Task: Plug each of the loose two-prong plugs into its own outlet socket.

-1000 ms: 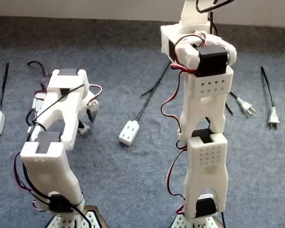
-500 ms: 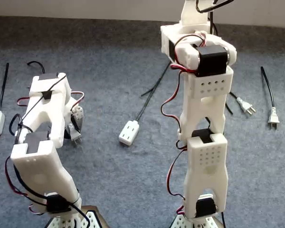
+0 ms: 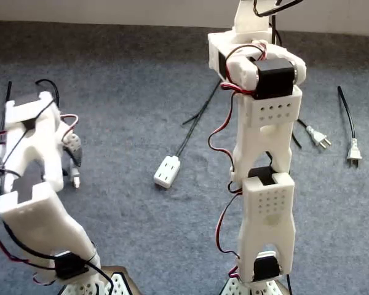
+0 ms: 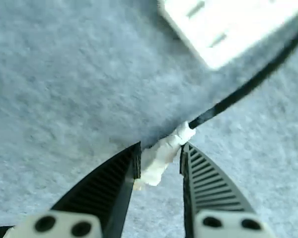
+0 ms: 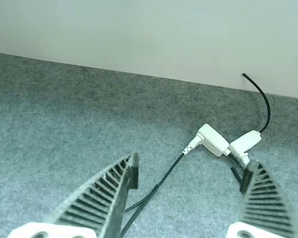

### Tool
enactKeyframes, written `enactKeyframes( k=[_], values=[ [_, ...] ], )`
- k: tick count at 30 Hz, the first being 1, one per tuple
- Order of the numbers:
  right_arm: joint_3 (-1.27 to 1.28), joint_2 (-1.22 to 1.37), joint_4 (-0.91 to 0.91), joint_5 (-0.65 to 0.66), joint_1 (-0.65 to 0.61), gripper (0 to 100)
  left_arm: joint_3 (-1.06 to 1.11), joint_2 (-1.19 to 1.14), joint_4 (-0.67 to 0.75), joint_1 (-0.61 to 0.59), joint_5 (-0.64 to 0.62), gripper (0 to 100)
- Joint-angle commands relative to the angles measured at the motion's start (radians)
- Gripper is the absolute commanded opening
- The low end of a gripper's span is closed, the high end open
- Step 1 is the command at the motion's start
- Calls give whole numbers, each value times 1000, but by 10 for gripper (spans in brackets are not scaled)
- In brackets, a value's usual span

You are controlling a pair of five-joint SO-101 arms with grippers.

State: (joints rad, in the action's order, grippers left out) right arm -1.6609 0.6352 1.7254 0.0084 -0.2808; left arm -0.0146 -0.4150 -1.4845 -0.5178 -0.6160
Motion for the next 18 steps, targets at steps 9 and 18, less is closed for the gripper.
enactKeyframes(
  k=[9,18],
  values=[
    [-67,-56,33,8,-22,324,-68,4,146,-337,307,136],
    [-67,-56,33,8,-24,324,-58,4,152,-361,437,141]
  ],
)
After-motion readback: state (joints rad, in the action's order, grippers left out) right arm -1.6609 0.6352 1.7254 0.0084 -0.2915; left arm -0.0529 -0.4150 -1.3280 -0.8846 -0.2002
